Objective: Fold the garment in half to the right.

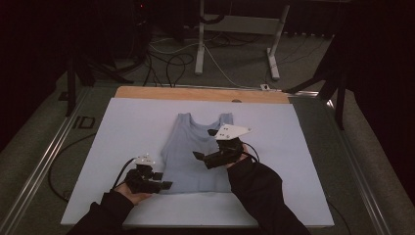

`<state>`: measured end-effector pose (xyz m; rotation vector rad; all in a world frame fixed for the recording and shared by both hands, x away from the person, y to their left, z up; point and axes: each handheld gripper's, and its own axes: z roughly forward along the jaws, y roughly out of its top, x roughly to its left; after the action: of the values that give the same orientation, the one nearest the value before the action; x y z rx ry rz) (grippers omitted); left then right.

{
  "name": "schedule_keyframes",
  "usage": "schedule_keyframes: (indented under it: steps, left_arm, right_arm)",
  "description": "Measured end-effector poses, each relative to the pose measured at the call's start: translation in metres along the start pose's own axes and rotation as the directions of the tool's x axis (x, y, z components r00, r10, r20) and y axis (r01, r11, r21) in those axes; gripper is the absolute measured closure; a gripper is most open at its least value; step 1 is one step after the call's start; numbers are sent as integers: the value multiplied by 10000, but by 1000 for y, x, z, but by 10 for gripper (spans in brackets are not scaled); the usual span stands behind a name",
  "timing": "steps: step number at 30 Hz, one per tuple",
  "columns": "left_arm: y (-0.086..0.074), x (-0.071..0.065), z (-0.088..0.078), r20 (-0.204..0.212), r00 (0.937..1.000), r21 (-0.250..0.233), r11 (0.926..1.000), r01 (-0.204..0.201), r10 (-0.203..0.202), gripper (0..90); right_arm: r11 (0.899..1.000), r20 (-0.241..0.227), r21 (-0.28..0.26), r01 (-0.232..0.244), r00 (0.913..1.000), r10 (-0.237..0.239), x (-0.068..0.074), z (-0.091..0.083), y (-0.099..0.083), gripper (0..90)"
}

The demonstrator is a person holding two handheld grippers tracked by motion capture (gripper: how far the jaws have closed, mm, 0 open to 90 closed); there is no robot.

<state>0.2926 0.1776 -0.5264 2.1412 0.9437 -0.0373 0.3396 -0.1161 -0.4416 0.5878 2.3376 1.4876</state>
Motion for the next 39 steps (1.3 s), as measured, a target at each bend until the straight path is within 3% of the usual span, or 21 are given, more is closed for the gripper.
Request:
schedule_keyframes:
  steps: [6,10,16,21,24,29,39]
  left_arm:
    - [-1,-10,6,84,10000,327,9995,-43,40,554]
    - [-1,-19,7,-311,9989,510,9981,-338,354,600]
    - [0,-22,9,-339,9984,720,9965,-421,447,709]
    - [1,-23,9,-549,9969,896,9946,-516,566,852]
    - [4,-27,7,-698,9944,959,9927,-726,795,861]
    - [9,-31,0,-731,9952,469,9970,-615,648,864]
    - [11,-32,-4,-612,9969,18,9988,-494,494,864]
  right_arm:
    - [10000,-42,-38,26,10000,-26,1,0,0,84]
    - [10000,-52,-31,66,10000,-67,1,1,0,84]
    - [10000,-140,-55,28,9999,-29,3,2,1,84]
    - [10000,-145,7,8,9999,-8,3,6,1,84]
    - [10000,-194,-3,-53,9998,53,3,9,2,84]
    - [9999,-264,105,-26,9996,29,3,17,5,84]
    - [9999,-416,120,-32,9991,37,-3,37,16,84]
